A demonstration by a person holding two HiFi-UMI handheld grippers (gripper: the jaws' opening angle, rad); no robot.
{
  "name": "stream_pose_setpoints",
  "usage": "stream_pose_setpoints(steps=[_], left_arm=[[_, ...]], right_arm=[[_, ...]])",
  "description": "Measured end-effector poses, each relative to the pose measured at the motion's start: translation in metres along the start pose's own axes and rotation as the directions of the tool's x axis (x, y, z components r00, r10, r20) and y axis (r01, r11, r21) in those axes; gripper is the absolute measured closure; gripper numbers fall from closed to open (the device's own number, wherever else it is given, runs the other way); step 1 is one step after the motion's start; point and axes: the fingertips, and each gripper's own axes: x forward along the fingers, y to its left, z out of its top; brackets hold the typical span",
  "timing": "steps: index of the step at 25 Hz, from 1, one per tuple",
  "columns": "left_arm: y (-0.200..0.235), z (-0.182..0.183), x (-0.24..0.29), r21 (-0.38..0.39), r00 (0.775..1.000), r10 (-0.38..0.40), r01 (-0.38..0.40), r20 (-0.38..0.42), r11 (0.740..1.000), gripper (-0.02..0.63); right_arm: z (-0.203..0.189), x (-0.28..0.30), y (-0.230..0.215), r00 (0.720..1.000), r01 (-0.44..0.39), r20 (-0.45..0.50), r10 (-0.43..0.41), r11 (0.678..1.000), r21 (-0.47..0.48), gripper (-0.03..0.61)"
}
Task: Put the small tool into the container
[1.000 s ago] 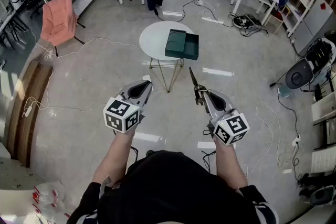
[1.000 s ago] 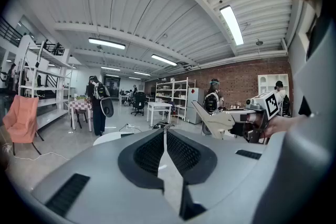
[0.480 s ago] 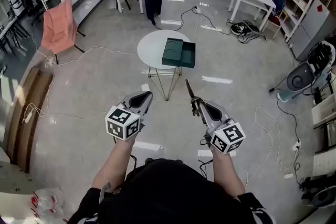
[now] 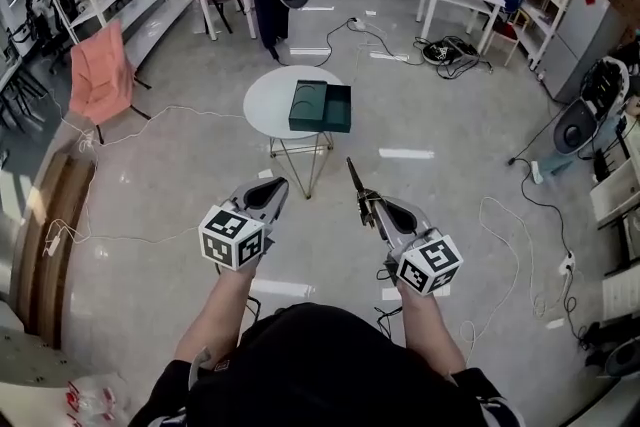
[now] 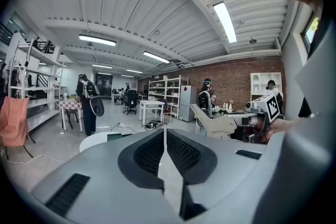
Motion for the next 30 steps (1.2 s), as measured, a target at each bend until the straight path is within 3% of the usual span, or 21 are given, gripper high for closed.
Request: stream_pose_setpoints(steps=[7,17,22,30], left_arm=[[-0.030,-0.007,0.015,-0.008,1.000,-0.025,0.025,-0.012,1.000,0.591],[-0.025,-0.016,0.055,-0.035,0.997,-0.069,0.068,-0.039,0.997,0.591],[0.004,-0.016,0.083,-0.047,0.996,-0.079,0.077,-0.038,0.996,0.591],[0.102,0.003,0.134,-0.087,0.999,-0.049,0.047,-0.011,0.995,0.591]], right_arm=[[-0.001,-0.026,-0.013,1.000,0.015,0.002,-0.015,1.000,0.012,0.568],[-0.019,-0.032,-0.045,0.997,0.073,-0.037,-0.071,0.996,0.050,0.568],[-0.020,-0.010,-0.074,0.993,0.100,-0.060,-0.098,0.995,0.032,0.568],[0.003,0.081,-0.142,0.989,0.125,-0.086,-0.124,0.992,0.013,0.568]])
